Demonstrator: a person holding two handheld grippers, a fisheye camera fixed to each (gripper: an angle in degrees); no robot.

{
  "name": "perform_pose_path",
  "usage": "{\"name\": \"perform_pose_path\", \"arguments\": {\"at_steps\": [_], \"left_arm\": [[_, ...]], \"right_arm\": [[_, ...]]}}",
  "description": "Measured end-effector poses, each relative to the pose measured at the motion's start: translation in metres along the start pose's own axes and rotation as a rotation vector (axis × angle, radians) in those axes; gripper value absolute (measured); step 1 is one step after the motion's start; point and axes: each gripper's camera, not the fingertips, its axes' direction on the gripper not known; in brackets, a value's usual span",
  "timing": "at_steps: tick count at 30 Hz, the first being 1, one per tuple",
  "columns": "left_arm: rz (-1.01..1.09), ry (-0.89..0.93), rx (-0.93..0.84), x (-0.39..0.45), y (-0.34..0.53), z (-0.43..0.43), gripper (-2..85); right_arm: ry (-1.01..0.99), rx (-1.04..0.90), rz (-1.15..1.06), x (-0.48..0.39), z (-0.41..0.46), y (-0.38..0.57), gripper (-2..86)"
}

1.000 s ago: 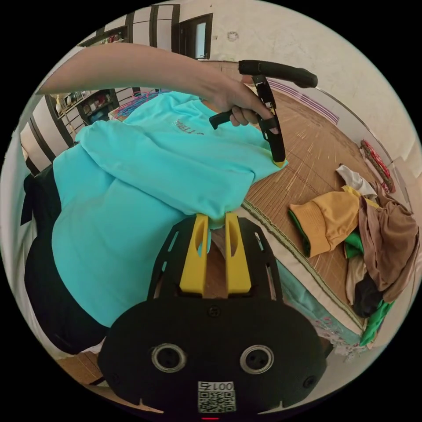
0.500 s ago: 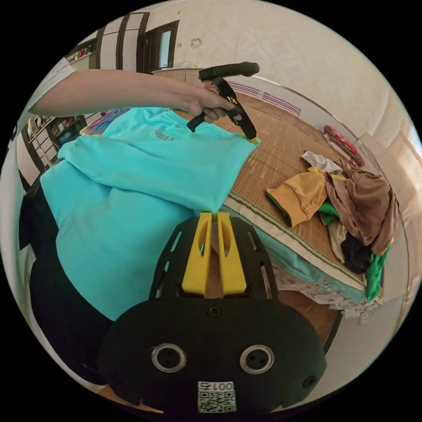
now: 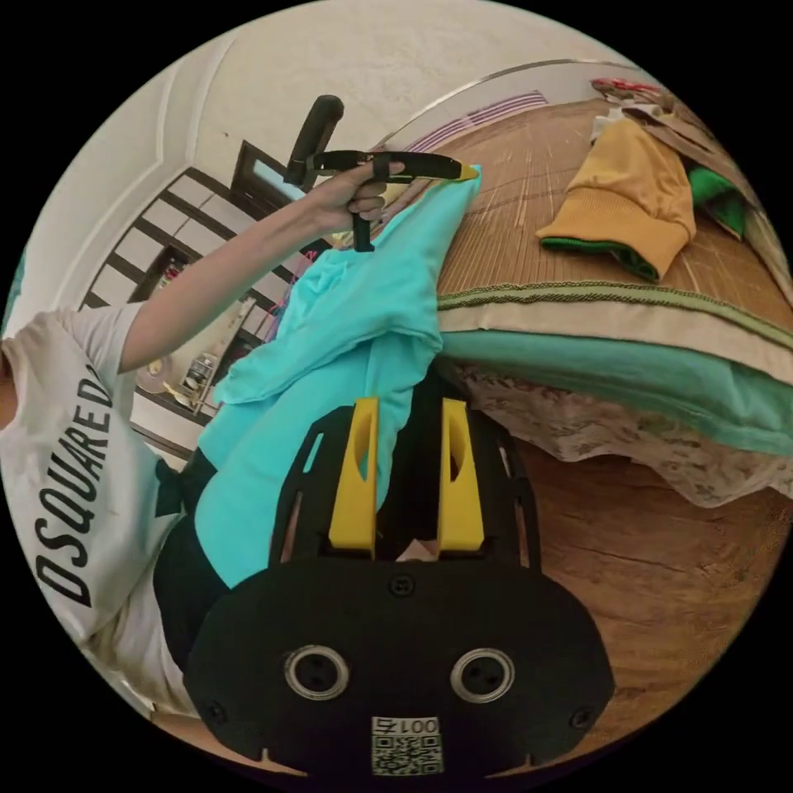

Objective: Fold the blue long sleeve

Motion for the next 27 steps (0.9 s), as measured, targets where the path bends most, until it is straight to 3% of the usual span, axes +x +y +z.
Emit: {"name": "perform_pose_path", "arguments": {"at_steps": [3,8,12,19,23,27], "left_arm": [[-0.007,-0.015,0.003,-0.004,-0.010,-0.003,-0.2],[-0.048,-0.035,0.018,-0.017,-0.022,-0.009,0.0],[-0.037,-0.023,-0.077,-0.021,-0.027,0.012,0.6],[-0.076,0.006,-0.034,-0.029,-0.029,-0.002,1.4],[-0.086,0.032,-0.059,-0.026,-0.029,0.003,3.8],[-0.090,0.073,-0.006,-0.040,-0.019,-0.034,6.9]], "right_arm": [[-0.091,0.015,-0.025,0.004,-0.012,-0.004,2.9],[-0.043,-0.049,-0.014,0.009,-0.027,-0.007,6.8],[-0.211,-0.025,0.015,0.017,-0.031,-0.007,4.1],[-0.047,0.141,0.158,-0.002,-0.067,0.012,1.7],[-0.069,0.124,0.233,-0.005,-0.052,0.020,1.3],[0.041,0.066,0.165,-0.038,-0.049,0.015,1.1]]}}
